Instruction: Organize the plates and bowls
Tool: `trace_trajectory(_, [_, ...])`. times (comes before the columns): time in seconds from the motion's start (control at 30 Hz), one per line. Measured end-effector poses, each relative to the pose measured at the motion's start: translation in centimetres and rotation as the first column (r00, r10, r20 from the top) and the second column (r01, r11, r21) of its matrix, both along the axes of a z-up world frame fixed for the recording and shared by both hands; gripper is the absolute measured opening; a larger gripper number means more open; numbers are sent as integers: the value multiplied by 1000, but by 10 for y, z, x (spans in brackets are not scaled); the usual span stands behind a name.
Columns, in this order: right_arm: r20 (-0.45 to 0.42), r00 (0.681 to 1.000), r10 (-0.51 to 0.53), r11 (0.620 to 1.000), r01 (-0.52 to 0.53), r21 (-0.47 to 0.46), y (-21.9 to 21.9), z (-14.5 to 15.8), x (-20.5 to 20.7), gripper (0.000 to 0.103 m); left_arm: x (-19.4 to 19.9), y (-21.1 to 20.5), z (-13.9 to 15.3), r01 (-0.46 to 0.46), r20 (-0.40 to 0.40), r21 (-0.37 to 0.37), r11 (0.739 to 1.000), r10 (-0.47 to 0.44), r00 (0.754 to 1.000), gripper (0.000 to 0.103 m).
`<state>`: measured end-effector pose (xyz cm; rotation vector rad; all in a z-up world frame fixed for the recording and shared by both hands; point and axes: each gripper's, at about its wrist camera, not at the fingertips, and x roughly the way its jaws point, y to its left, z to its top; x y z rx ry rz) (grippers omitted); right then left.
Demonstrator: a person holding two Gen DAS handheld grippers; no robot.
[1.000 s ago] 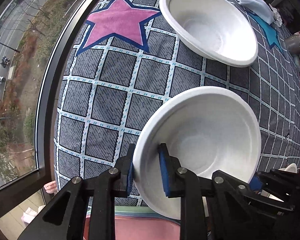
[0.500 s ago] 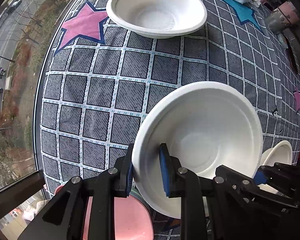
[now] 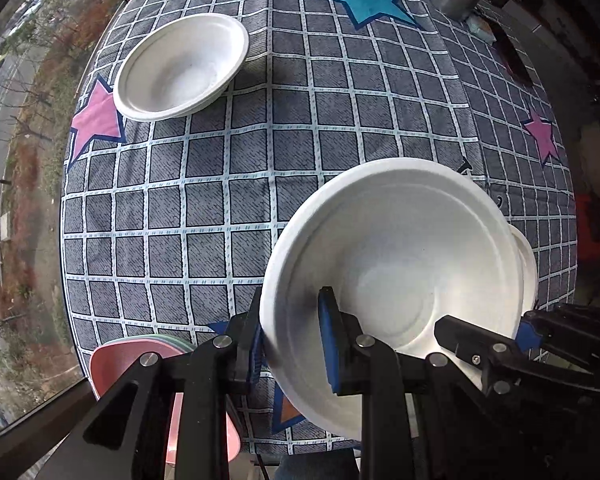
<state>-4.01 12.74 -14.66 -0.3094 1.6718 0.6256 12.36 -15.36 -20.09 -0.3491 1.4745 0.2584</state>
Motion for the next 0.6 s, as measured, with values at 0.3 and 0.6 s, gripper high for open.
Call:
trace_trajectory(0.3, [24, 985, -173, 984, 174, -24, -64, 11, 8, 22, 23, -43, -8, 181, -12, -16, 983, -181, 983, 26])
trace_trajectory(0.6, [57, 969, -241, 968, 244, -66, -101, 4, 19, 22, 50, -75, -28, 263, -41, -22, 965, -263, 964, 28])
